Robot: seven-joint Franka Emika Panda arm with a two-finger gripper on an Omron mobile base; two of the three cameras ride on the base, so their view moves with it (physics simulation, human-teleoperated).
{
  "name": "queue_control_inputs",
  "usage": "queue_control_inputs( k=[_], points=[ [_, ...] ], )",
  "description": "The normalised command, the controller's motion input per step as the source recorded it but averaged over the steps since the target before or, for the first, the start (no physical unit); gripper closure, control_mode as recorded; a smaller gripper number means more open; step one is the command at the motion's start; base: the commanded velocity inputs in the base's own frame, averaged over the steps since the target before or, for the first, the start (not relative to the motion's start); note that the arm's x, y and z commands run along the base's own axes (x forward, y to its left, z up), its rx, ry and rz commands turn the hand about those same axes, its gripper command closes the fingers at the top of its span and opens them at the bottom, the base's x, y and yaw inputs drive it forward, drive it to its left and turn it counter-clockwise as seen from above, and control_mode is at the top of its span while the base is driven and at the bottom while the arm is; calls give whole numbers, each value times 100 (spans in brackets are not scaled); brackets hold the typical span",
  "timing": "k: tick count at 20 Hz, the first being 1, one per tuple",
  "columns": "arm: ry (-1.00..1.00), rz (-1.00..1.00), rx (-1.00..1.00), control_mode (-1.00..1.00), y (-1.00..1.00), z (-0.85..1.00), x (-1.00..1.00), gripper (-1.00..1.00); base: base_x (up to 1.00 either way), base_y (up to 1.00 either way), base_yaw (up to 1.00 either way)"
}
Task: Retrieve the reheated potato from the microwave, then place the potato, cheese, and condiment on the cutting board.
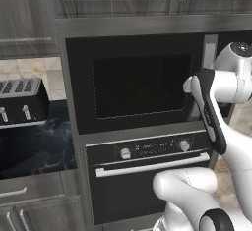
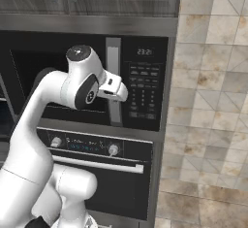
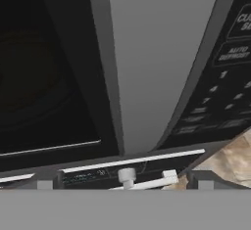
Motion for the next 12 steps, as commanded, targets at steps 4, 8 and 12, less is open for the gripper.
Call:
queue_control_inputs(
  k=[4, 8, 12],
  points=[
    [0, 11, 0, -100, -42, 6, 0, -100, 0, 0, 0],
    [-9, 15, 4, -100, -13, -4, 20, -100, 0, 0, 0],
    [-19, 18, 7, -100, 0, -7, 30, -100, 0, 0, 0]
  ],
)
